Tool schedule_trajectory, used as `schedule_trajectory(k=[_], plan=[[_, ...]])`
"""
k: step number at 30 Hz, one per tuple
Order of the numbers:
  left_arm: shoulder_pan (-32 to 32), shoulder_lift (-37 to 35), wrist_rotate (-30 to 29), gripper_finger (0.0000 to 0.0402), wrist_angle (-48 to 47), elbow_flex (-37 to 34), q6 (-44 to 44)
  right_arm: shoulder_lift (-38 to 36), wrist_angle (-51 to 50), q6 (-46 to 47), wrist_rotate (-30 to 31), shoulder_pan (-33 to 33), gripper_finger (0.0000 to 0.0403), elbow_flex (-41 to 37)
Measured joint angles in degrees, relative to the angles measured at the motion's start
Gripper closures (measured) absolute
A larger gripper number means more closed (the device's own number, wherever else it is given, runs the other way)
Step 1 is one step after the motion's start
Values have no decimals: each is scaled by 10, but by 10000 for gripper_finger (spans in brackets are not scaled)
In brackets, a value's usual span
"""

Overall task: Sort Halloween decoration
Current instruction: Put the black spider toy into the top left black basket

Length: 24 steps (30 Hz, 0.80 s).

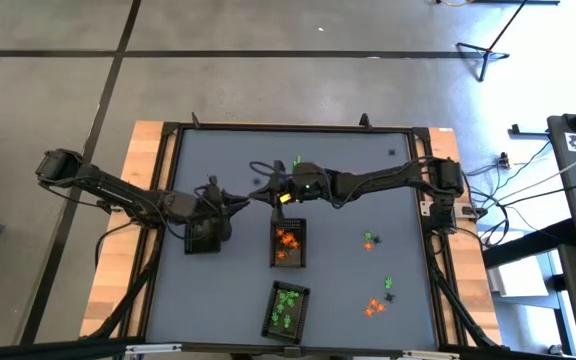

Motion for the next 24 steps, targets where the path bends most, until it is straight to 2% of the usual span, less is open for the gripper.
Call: schedule_trajectory(k=[3,9,14,19,24], plan=[[6,0,3,353,-35,0,-31,-9,-33,-13,0,-1,402,0],[24,0,2,307,-103,0,-93,-31,-57,-30,-9,0,402,-1],[27,0,5,274,-130,0,-123,-69,-89,-44,-49,0,402,-4],[30,0,6,260,-141,8,-124,-108,-88,-53,-56,0,402,-46],[51,0,9,256,-231,52,-124,-150,-59,-52,-51,-4,402,-103]])
